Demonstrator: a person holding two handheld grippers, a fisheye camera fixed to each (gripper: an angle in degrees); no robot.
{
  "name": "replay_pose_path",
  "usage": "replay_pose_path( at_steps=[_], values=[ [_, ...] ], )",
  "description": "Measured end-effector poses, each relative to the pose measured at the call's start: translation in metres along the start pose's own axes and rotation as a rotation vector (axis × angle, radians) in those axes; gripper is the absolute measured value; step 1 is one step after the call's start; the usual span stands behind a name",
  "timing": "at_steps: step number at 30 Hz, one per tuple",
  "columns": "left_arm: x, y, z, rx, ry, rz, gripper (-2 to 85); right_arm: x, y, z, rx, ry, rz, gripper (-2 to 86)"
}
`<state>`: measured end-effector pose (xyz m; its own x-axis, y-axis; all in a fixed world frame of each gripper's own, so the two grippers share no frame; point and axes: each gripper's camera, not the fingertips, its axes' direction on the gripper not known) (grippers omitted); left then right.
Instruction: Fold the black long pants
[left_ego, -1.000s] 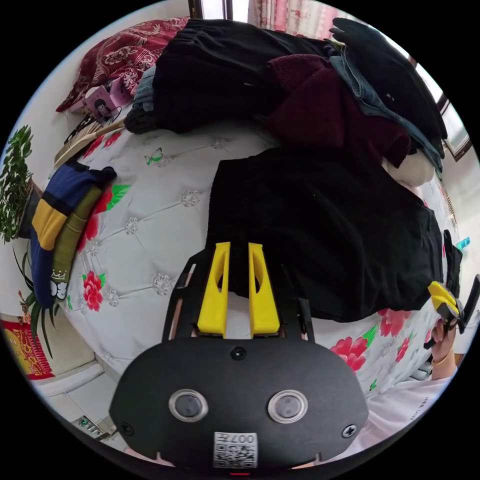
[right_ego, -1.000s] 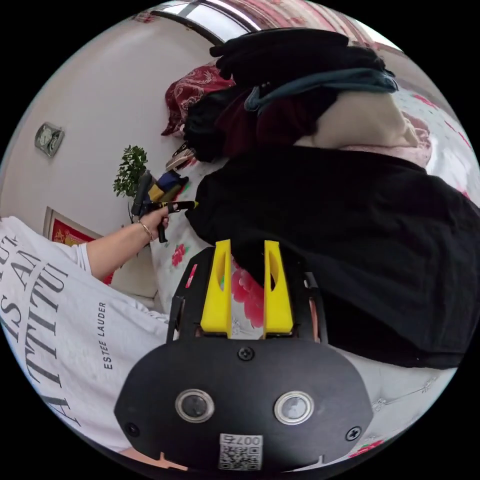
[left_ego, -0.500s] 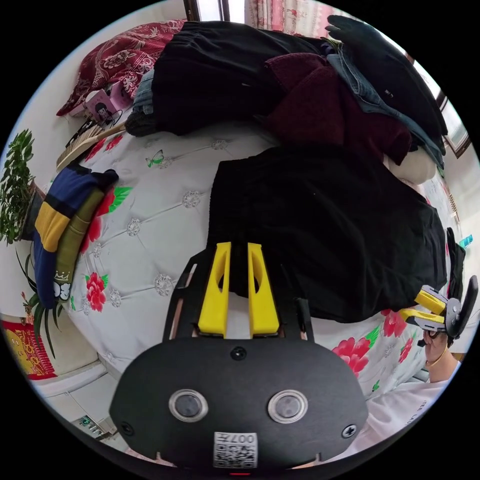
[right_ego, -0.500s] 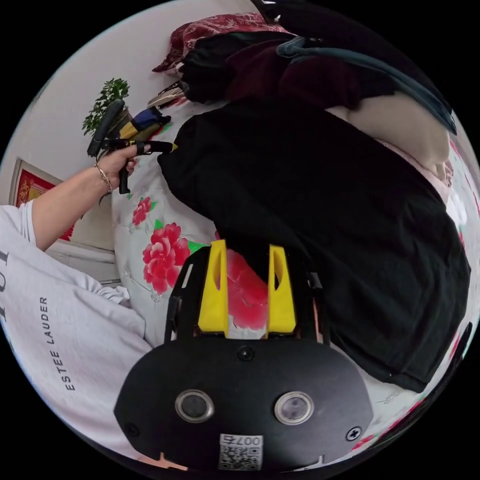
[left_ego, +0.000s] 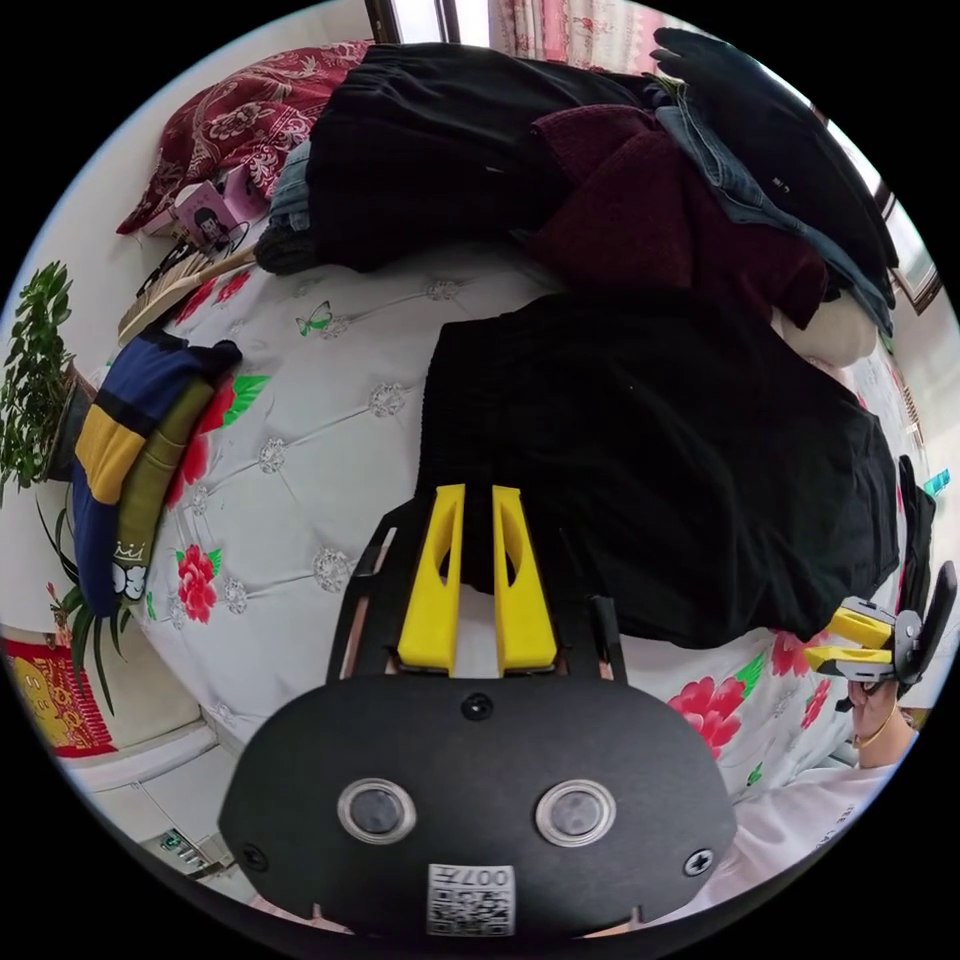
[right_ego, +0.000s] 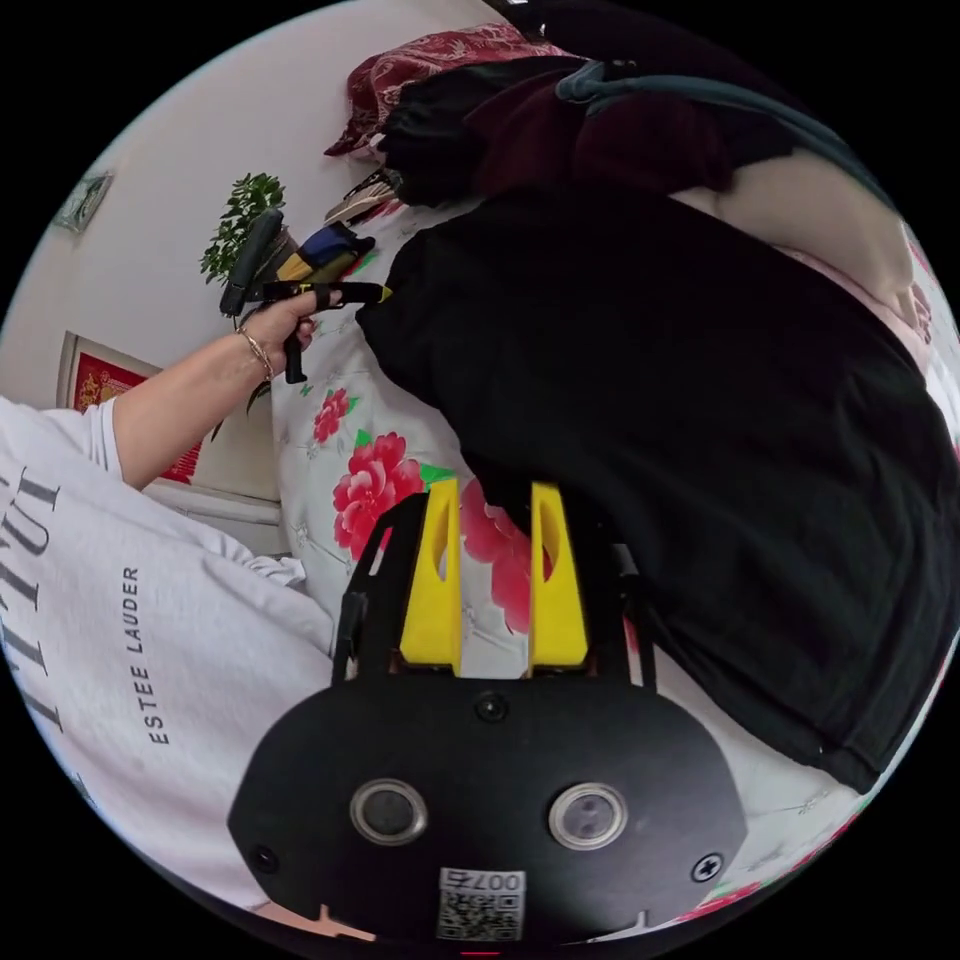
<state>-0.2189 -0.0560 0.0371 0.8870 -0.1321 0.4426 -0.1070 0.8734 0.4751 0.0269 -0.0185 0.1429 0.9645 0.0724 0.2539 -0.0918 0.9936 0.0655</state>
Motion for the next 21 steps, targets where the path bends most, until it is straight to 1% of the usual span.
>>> replay_pose_path(
  at_steps=[4, 5, 6, 8, 10, 12, 14, 16, 18, 20, 21],
  values=[
    [0.005, 0.004, -0.002, -0.024, -0.047, 0.028, 0.8, -0.018, -0.005, -0.013, 0.076, 0.097, -0.065, 0.9],
    [0.002, 0.008, -0.003, -0.036, -0.067, 0.032, 0.0, -0.024, 0.0, -0.021, 0.085, 0.09, -0.099, 0.5],
    [-0.003, 0.016, -0.003, -0.045, -0.047, 0.028, -0.3, -0.027, 0.004, -0.024, 0.086, 0.075, -0.116, 0.5],
    [-0.012, 0.032, 0.0, -0.067, -0.034, 0.009, -0.6, -0.038, 0.02, -0.027, 0.061, 0.01, -0.163, 0.3],
    [-0.018, 0.05, -0.001, -0.077, -0.078, -0.001, -0.7, -0.05, 0.025, -0.02, 0.026, -0.066, -0.213, 0.4],
    [-0.033, 0.071, -0.001, -0.111, -0.17, -0.033, -0.6, -0.064, 0.022, -0.007, -0.032, -0.134, -0.263, 0.7],
    [-0.054, 0.086, -0.004, -0.127, -0.187, -0.099, -0.1, -0.073, 0.016, 0.012, -0.134, -0.226, -0.295, 1.8],
    [-0.077, 0.099, -0.011, -0.127, -0.153, -0.179, 0.8, -0.07, 0.014, 0.011, -0.175, -0.272, -0.3, 2.6],
    [-0.092, 0.118, -0.035, -0.078, -0.152, -0.245, 3.2, -0.056, 0.017, -0.01, -0.132, -0.243, -0.27, 3.3],
    [-0.08, 0.13, -0.059, -0.014, -0.196, -0.21, 4.8, -0.017, 0.032, -0.054, -0.014, -0.153, -0.13, 4.0],
    [-0.062, 0.138, -0.076, 0.035, -0.22, -0.145, 4.9, -0.004, 0.039, -0.067, 0.021, -0.116, -0.076, 4.2]
  ],
)
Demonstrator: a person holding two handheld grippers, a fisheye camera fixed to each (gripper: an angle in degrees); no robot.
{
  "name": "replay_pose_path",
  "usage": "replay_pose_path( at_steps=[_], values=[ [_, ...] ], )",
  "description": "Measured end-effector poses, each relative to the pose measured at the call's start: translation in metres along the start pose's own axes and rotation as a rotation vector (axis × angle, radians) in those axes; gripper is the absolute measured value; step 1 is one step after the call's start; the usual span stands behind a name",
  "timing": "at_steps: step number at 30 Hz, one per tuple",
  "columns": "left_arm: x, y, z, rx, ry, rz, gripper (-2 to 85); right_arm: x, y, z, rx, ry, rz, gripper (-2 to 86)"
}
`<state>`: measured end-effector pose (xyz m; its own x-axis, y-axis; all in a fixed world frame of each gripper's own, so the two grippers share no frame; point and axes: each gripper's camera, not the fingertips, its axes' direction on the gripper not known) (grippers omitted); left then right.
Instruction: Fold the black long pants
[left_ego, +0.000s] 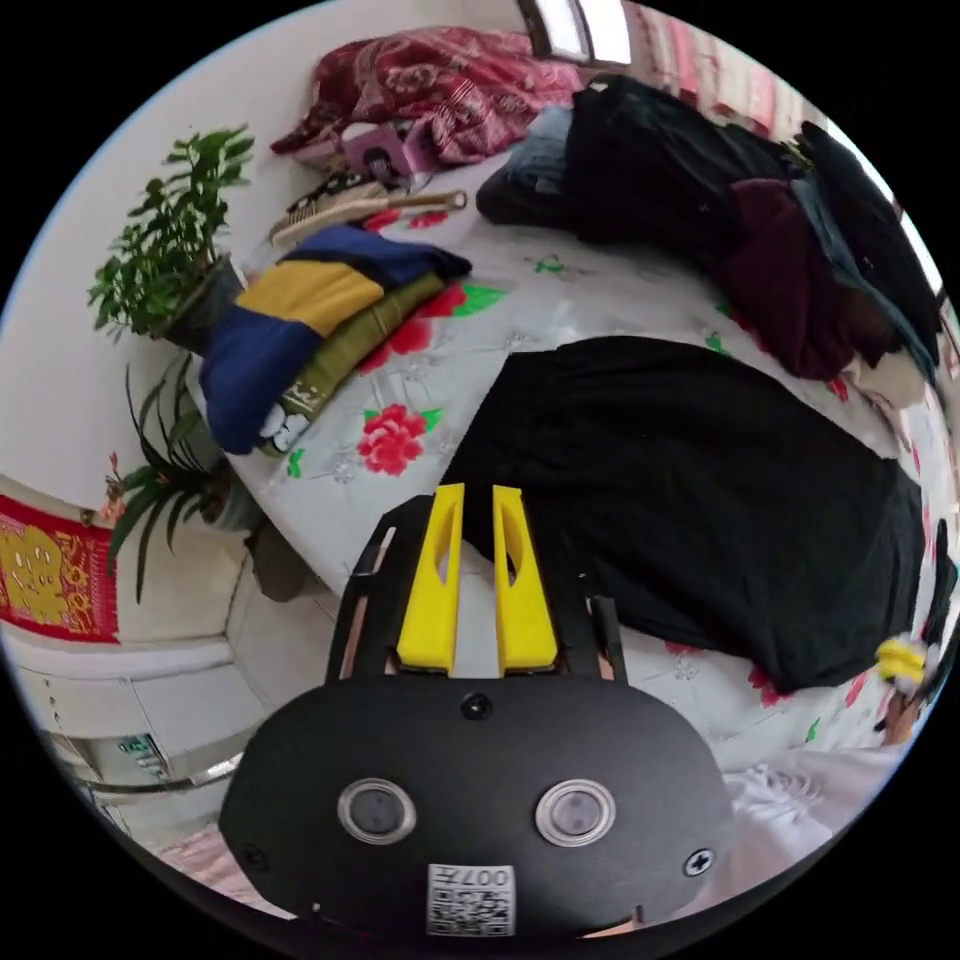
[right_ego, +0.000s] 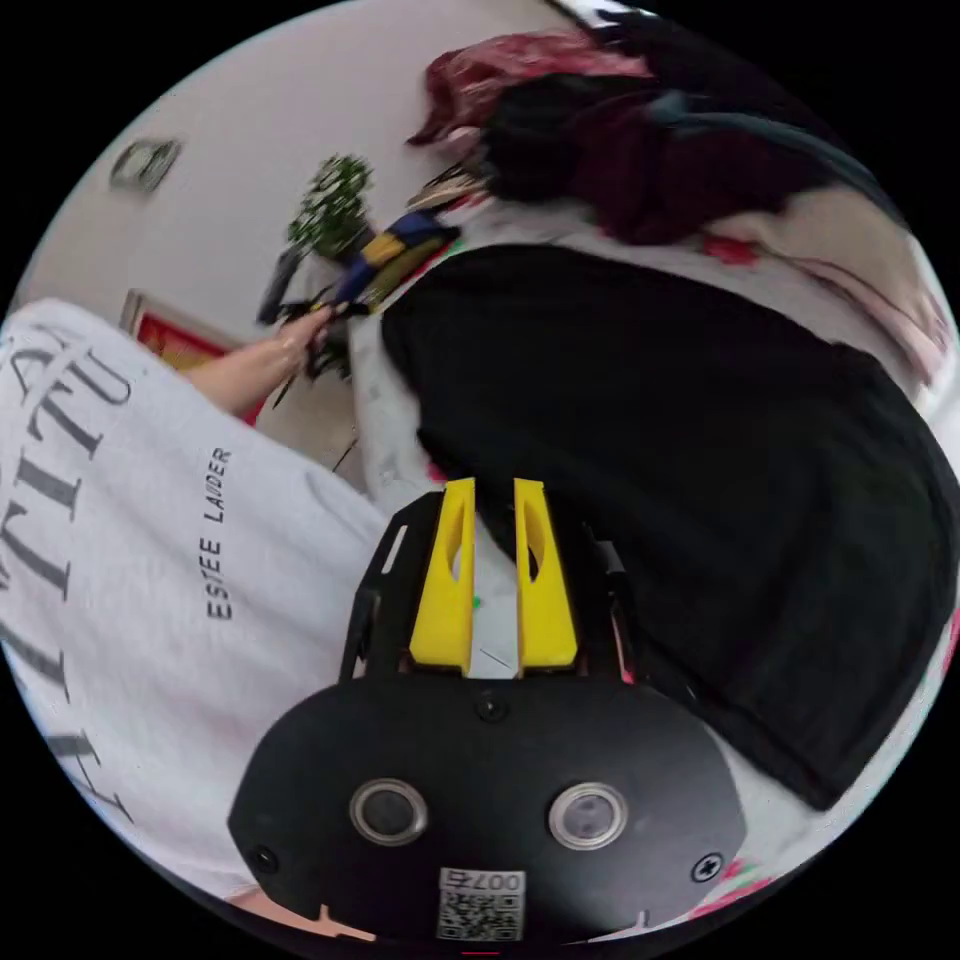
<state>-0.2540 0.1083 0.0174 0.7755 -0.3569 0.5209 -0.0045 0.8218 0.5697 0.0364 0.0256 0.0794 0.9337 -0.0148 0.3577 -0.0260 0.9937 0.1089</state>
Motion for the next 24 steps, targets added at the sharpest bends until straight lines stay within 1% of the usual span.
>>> replay_pose_path(
  at_steps=[1, 2, 3, 4, 5, 6, 7, 8, 9, 10, 11, 12, 14, 17, 18, 22, 24],
  values=[
    [0.01, 0.005, -0.011, 0.031, 0.004, 0.041, 5.0, 0.025, 0.019, -0.031, 0.079, 0.09, 0.125, 4.6],
    [0.035, 0.014, -0.03, 0.083, 0.046, 0.144, 5.1, 0.053, 0.043, -0.064, 0.16, 0.187, 0.276, 4.9],
    [0.068, 0.024, -0.047, 0.123, 0.123, 0.262, 5.5, 0.067, 0.058, -0.081, 0.203, 0.241, 0.36, 5.1],
    [0.106, 0.036, -0.061, 0.152, 0.221, 0.389, 6.0, 0.093, 0.087, -0.111, 0.276, 0.342, 0.517, 5.4],
    [0.126, 0.042, -0.067, 0.161, 0.272, 0.454, 6.4, 0.115, 0.115, -0.138, 0.327, 0.416, 0.645, 5.8],
    [0.166, 0.055, -0.076, 0.17, 0.366, 0.572, 7.0, 0.125, 0.127, -0.149, 0.345, 0.45, 0.692, 6.0],
    [0.186, 0.062, -0.079, 0.172, 0.407, 0.627, 7.2, 0.143, 0.148, -0.166, 0.359, 0.516, 0.785, 6.4],
    [0.222, 0.077, -0.081, 0.171, 0.463, 0.725, 7.4, 0.158, 0.163, -0.18, 0.373, 0.546, 0.855, 6.7],
    [0.255, 0.09, -0.077, 0.144, 0.48, 0.803, 7.3, 0.165, 0.17, -0.185, 0.381, 0.551, 0.875, 6.7],
    [0.283, 0.102, -0.068, 0.09, 0.454, 0.881, 6.5, 0.178, 0.179, -0.191, 0.38, 0.554, 0.914, 6.5],
    [0.295, 0.108, -0.062, 0.06, 0.428, 0.913, 6.2, 0.189, 0.183, -0.192, 0.355, 0.556, 0.938, 6.0],
    [0.314, 0.117, -0.05, -0.002, 0.367, 0.958, 3.5, 0.193, 0.184, -0.192, 0.338, 0.56, 0.941, 5.3],
    [0.329, 0.126, -0.036, -0.064, 0.319, 0.98, 0.8, 0.205, 0.181, -0.183, 0.239, 0.592, 0.936, 2.4],
    [0.332, 0.124, -0.038, -0.092, 0.353, 0.979, -0.6, 0.201, 0.178, -0.183, 0.176, 0.706, 0.914, 0.5],
    [0.33, 0.119, -0.041, -0.101, 0.38, 0.951, -0.8, 0.198, 0.178, -0.186, 0.189, 0.705, 0.895, 0.4],
    [0.316, 0.111, -0.054, -0.083, 0.463, 0.833, -0.9, 0.178, 0.19, -0.222, 0.372, 0.642, 0.835, 0.3],
    [0.314, 0.111, -0.055, -0.087, 0.483, 0.792, -1.0, 0.184, 0.193, -0.229, 0.382, 0.627, 0.869, 0.8]
  ],
)
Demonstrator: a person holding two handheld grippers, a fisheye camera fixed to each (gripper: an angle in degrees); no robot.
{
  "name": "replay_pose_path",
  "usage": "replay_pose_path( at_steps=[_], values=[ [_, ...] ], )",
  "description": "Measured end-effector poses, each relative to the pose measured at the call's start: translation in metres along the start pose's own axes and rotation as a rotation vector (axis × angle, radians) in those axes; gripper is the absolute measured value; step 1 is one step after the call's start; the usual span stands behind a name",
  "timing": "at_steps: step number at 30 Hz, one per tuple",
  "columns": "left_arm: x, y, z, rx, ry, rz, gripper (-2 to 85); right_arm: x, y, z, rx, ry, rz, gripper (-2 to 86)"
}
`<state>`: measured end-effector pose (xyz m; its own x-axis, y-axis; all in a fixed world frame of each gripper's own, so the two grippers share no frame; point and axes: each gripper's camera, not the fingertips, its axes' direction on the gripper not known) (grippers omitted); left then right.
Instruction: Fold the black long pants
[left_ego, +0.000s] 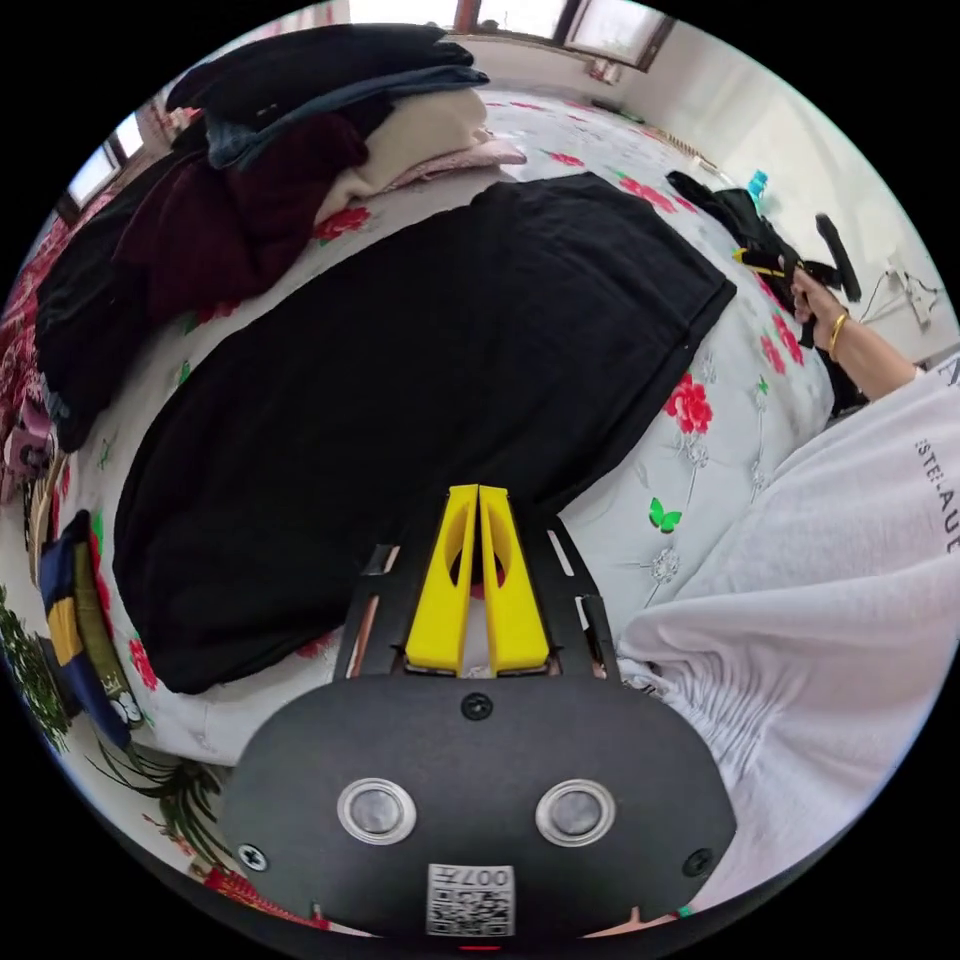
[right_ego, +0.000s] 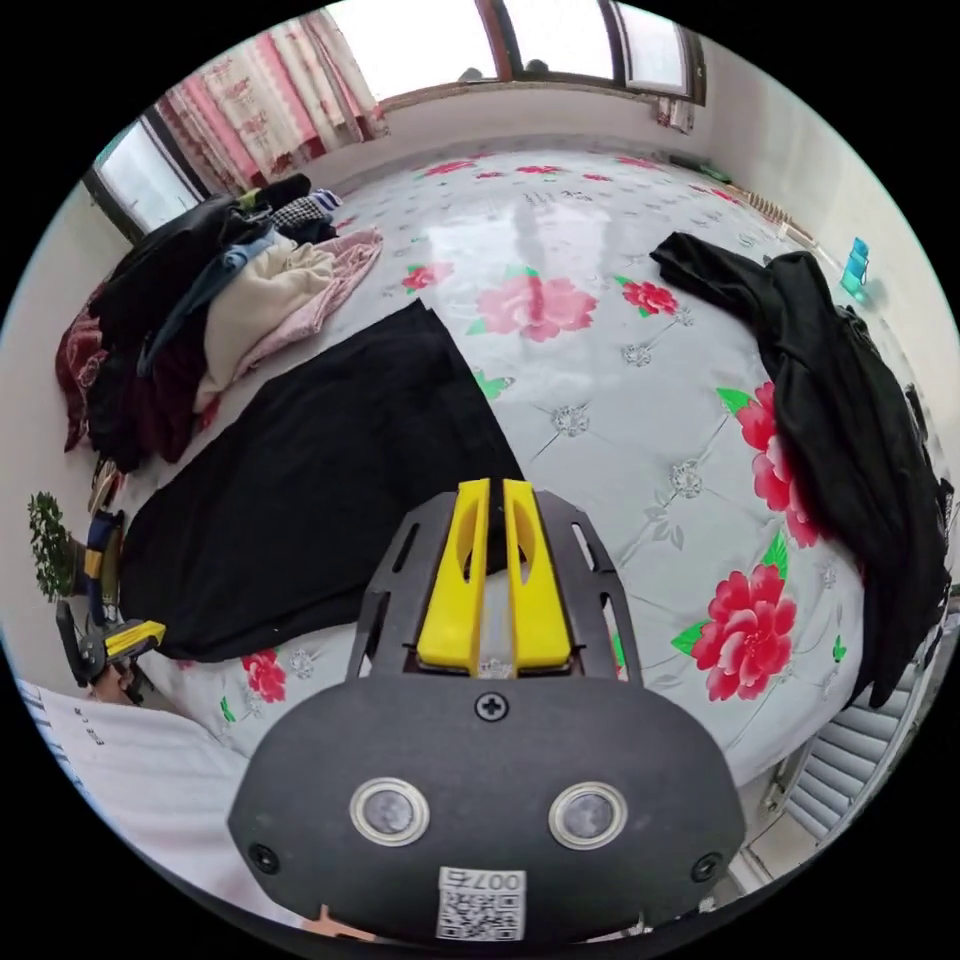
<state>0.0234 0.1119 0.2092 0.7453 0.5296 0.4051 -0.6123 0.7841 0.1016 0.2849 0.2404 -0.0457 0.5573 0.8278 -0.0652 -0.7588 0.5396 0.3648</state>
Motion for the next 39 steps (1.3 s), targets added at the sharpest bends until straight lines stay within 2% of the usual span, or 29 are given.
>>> replay_pose_path(
  at_steps=[4, 6, 10, 13, 15, 19, 23, 25, 31, 35, 39],
  values=[
    [0.002, 0.002, -0.006, 0.02, 0.026, -0.062, -1.0, 0.014, -0.012, 0.034, -0.147, -0.04, 0.061, 0.8],
    [0.006, 0.005, -0.016, 0.041, 0.012, -0.06, -1.0, 0.01, -0.011, 0.025, -0.083, 0.027, 0.053, 0.2],
    [0.013, 0.012, -0.035, 0.081, 0.004, -0.057, -1.0, -0.008, -0.013, -0.002, -0.034, 0.049, -0.076, -0.1],
    [0.018, 0.013, -0.038, 0.085, -0.002, -0.046, -1.0, -0.002, -0.013, -0.027, 0.036, 0.039, -0.077, 0.1],
    [0.022, 0.012, -0.033, 0.07, -0.004, -0.041, -1.0, 0.008, -0.016, -0.026, 0.025, 0.024, -0.034, 0.4],
    [0.026, 0.009, -0.031, 0.055, -0.01, -0.033, -1.0, 0.016, -0.025, 0.012, -0.134, -0.053, -0.009, 0.9],
    [0.027, 0.008, -0.032, 0.048, -0.014, -0.045, -1.0, -0.011, -0.025, 0.007, -0.085, 0.137, -0.107, 0.0],
    [0.029, 0.008, -0.034, 0.05, -0.013, -0.045, -1.0, -0.021, -0.025, 0.002, -0.072, 0.165, -0.165, -0.1],
    [0.037, 0.012, -0.039, 0.038, -0.03, -0.002, -1.0, -0.011, -0.032, -0.026, -0.008, 0.077, -0.145, 0.4],
    [0.034, 0.013, -0.04, 0.036, -0.017, -0.018, -1.0, -0.002, -0.04, 0.0, -0.126, 0.03, -0.146, 0.9],
    [0.031, 0.015, -0.045, 0.039, -0.023, -0.022, -1.0, -0.017, -0.034, 0.003, -0.113, 0.156, -0.218, 0.2]
  ],
)
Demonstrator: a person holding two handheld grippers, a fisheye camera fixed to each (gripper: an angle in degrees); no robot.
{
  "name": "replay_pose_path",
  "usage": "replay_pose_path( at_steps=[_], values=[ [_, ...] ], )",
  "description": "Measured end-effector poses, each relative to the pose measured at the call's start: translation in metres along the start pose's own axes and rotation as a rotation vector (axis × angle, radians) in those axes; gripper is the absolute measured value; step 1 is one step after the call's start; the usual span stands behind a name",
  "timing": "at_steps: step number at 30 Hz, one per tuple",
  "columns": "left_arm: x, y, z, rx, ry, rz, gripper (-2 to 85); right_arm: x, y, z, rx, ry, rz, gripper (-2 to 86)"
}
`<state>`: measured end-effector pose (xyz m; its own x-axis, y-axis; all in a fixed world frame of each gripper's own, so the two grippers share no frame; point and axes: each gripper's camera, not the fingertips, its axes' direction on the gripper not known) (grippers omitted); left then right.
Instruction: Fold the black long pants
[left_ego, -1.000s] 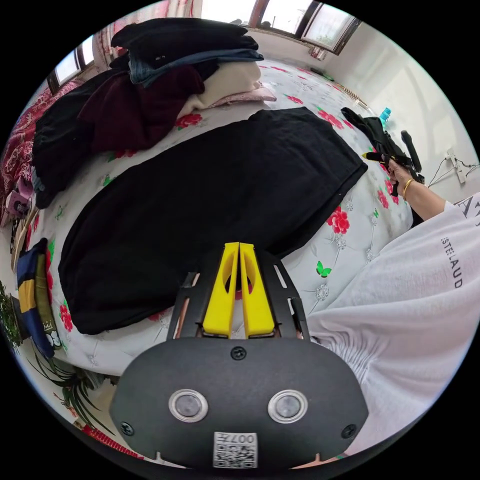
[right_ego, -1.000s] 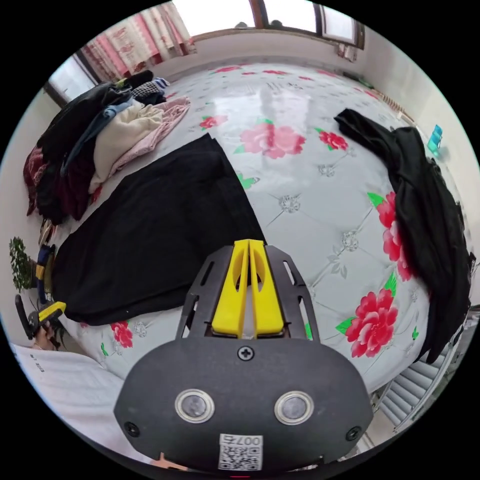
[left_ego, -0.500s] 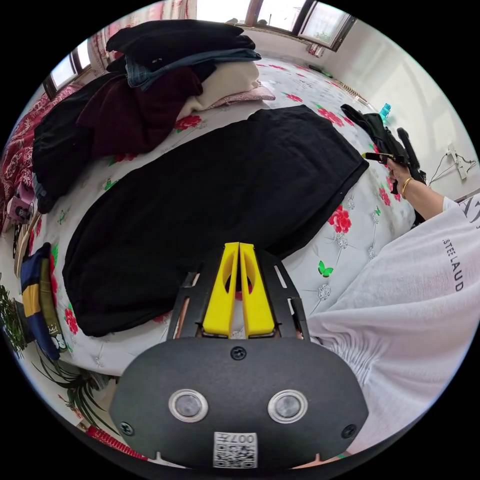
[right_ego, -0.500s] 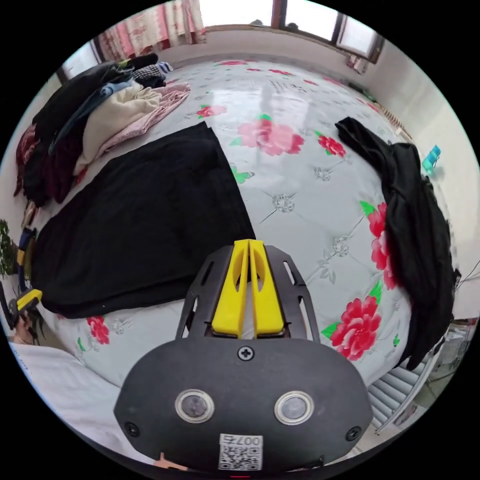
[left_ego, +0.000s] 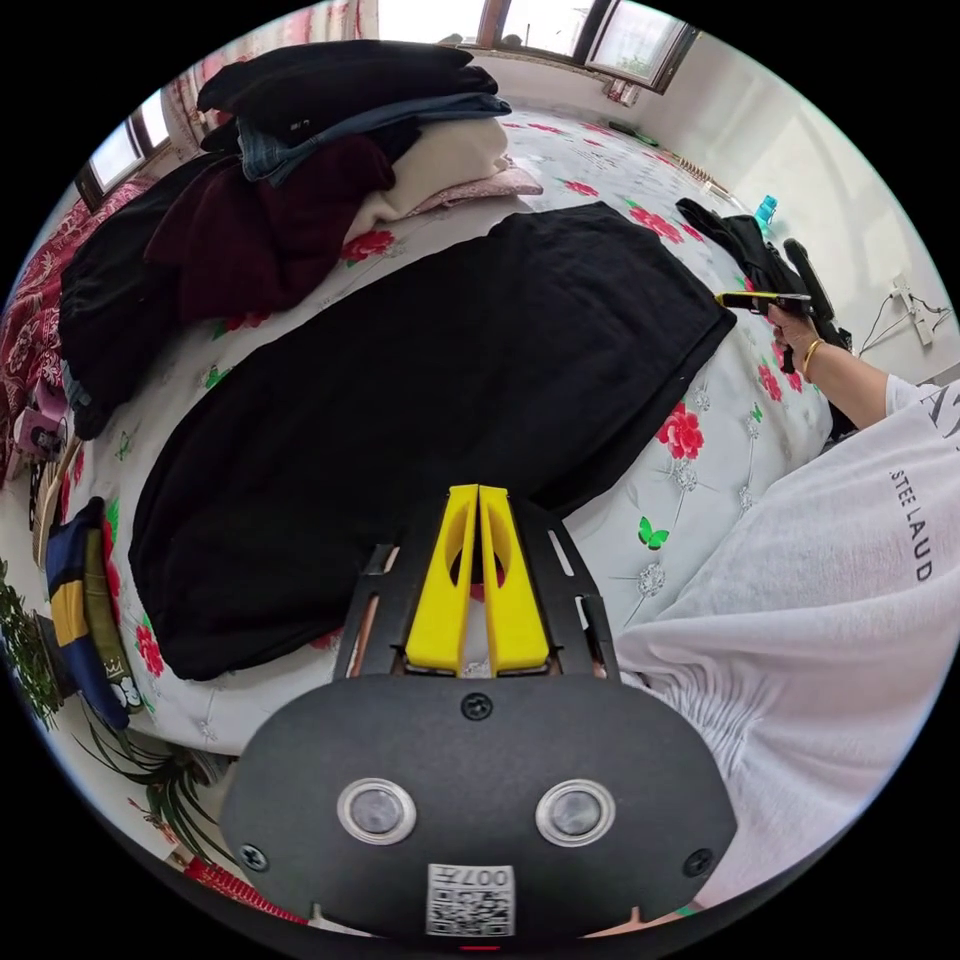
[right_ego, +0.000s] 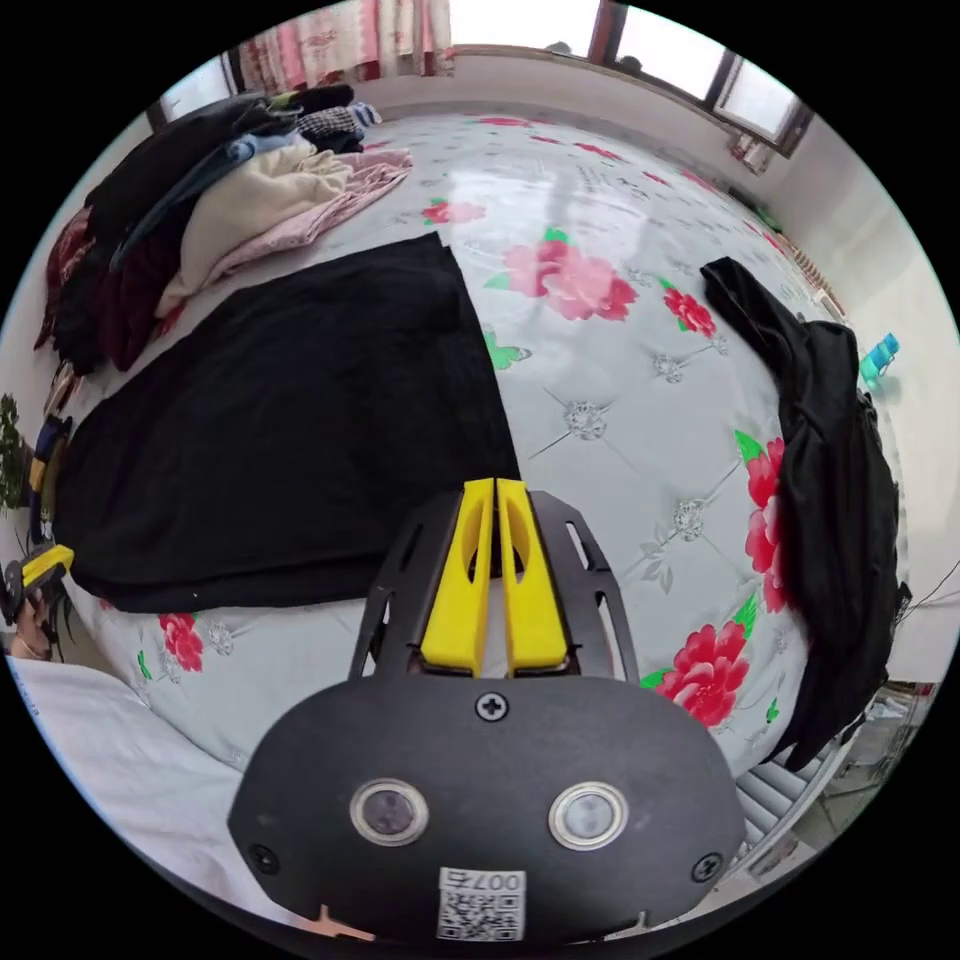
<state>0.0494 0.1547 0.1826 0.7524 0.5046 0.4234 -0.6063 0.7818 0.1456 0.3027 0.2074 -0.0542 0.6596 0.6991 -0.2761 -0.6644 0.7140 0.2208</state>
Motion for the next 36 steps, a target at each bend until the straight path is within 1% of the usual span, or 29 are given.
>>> replay_pose_path(
  at_steps=[3, 7, 10, 14, 16, 20, 22, 24, 27, 29, 33, 36],
  values=[
    [-0.004, 0.002, -0.005, 0.005, 0.008, -0.012, -1.0, -0.004, 0.003, -0.006, 0.009, 0.023, -0.041, 0.0],
    [-0.01, 0.007, -0.009, -0.005, 0.017, -0.007, -1.0, 0.023, 0.007, -0.016, 0.043, -0.058, 0.044, 0.5],
    [-0.014, 0.01, -0.01, -0.016, 0.019, -0.005, -1.0, 0.036, 0.007, -0.003, -0.021, -0.102, 0.057, 0.8],
    [-0.022, 0.014, -0.02, -0.014, 0.012, -0.004, -1.0, 0.029, 0.011, -0.01, -0.005, -0.018, -0.007, 0.1],
    [-0.025, 0.017, -0.028, -0.009, 0.01, 0.005, -1.0, 0.032, 0.015, -0.024, 0.033, 0.0, -0.017, -0.1],
    [-0.03, 0.033, -0.055, 0.011, 0.006, 0.048, -1.0, 0.063, 0.041, -0.078, 0.17, -0.078, 0.028, -0.2],
    [-0.032, 0.039, -0.058, 0.004, 0.015, 0.068, -1.0, 0.074, 0.054, -0.088, 0.187, -0.069, 0.044, -0.2],
    [-0.036, 0.044, -0.044, -0.052, 0.049, 0.082, -1.0, 0.083, 0.063, -0.079, 0.155, -0.056, 0.048, -0.1],
    [-0.046, 0.051, -0.008, -0.186, 0.085, 0.08, -1.0, 0.107, 0.073, -0.034, 0.022, -0.112, 0.127, 0.1],
    [-0.052, 0.057, -0.003, -0.215, 0.096, 0.094, -1.0, 0.122, 0.086, -0.009, -0.044, -0.146, 0.192, 0.6],
    [-0.081, 0.078, -0.026, -0.166, 0.125, 0.058, -1.0, 0.147, 0.107, -0.019, 0.026, -0.218, 0.312, 2.9],
    [-0.112, 0.101, -0.056, -0.08, 0.185, -0.037, -0.9, 0.171, 0.138, -0.033, 0.109, -0.359, 0.438, 5.2]
  ],
)
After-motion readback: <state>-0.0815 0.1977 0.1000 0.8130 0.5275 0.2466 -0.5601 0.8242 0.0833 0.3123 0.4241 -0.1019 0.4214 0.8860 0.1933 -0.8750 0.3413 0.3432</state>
